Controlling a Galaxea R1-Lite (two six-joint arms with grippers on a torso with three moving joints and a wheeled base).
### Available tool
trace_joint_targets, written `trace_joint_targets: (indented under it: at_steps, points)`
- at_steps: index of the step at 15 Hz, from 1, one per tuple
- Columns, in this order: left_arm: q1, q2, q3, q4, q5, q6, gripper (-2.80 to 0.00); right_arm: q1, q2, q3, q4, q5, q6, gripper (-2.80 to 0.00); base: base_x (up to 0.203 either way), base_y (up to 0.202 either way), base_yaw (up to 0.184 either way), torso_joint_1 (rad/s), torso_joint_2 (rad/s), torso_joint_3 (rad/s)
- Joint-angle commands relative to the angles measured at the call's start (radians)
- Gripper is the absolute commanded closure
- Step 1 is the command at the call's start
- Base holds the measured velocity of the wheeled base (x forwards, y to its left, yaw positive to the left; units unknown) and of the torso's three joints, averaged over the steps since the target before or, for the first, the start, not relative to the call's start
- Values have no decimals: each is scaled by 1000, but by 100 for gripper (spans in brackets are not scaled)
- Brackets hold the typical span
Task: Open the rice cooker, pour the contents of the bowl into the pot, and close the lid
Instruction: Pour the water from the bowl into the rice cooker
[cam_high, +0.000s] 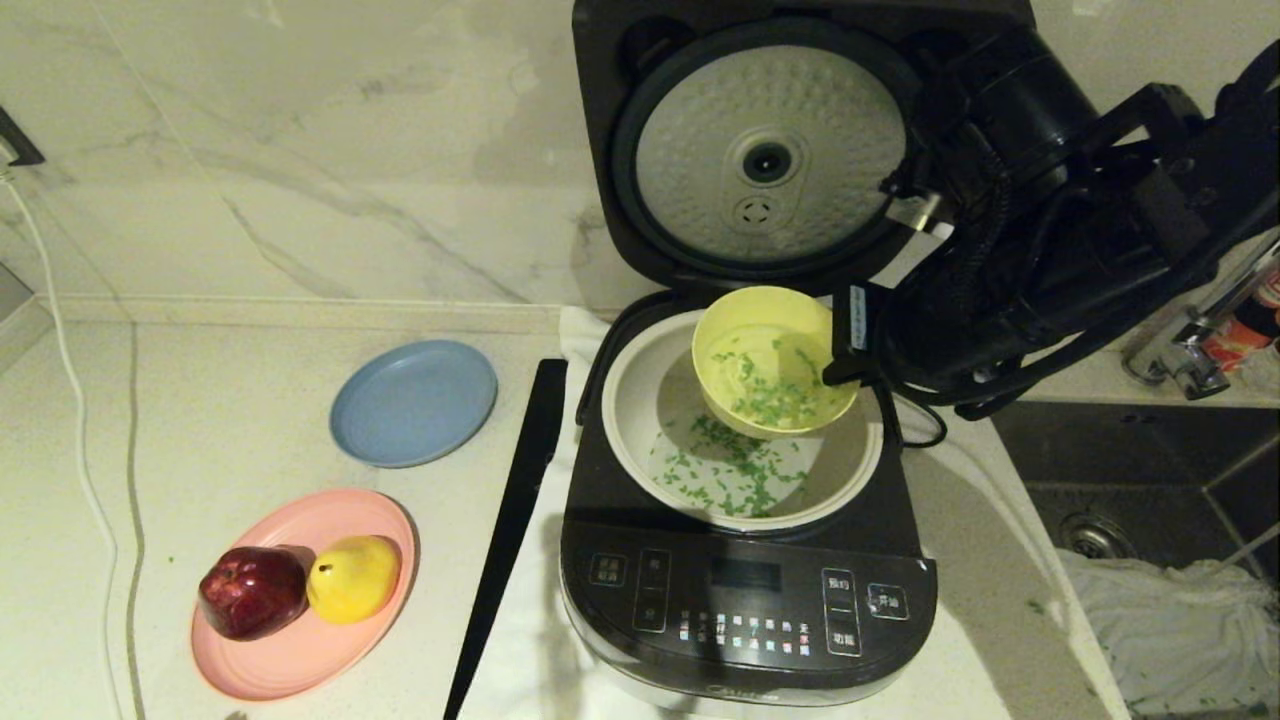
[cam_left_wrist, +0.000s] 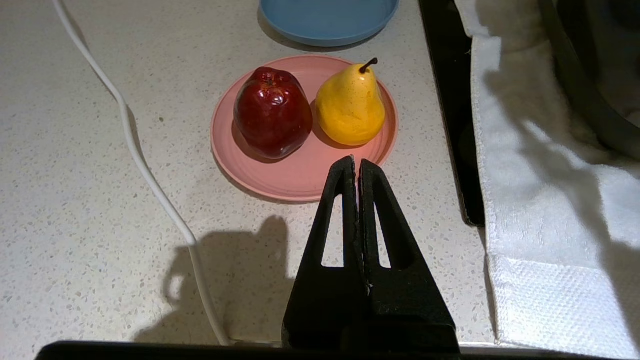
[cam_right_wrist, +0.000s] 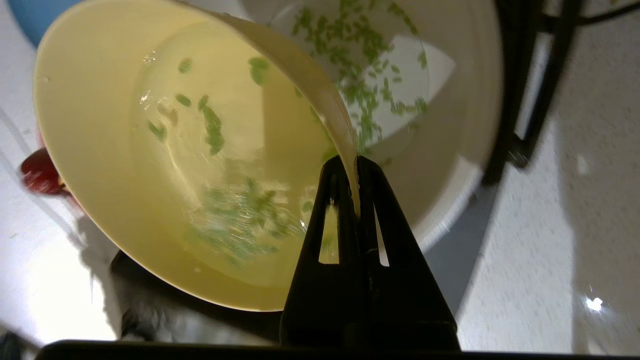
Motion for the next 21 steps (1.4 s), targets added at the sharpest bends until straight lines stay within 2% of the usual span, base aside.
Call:
trace_joint_targets:
  at_steps: [1, 6, 14, 17, 19, 21]
  points:
    - [0, 1, 0, 0, 0, 1, 0, 9, 62, 0, -16, -31, 14, 0, 0, 0, 0, 0, 0, 0]
    - [0, 1, 0, 0, 0, 1, 0, 8, 115, 1, -90, -76, 45, 0, 0, 0, 0, 0, 0, 0]
    - [0, 1, 0, 0, 0, 1, 0, 11, 120, 21, -224, -318, 34, 0, 0, 0, 0, 0, 0, 0]
    - [0, 1, 0, 0, 0, 1, 0, 26, 115, 116, -393, -419, -18, 0, 0, 0, 0, 0, 0, 0]
    - [0, 1, 0, 0, 0, 1, 0, 42, 100, 221, -578, -470, -83, 0, 0, 0, 0, 0, 0, 0]
    - [0, 1, 0, 0, 0, 1, 0, 56, 82, 354, -817, -521, -183, 0, 0, 0, 0, 0, 0, 0]
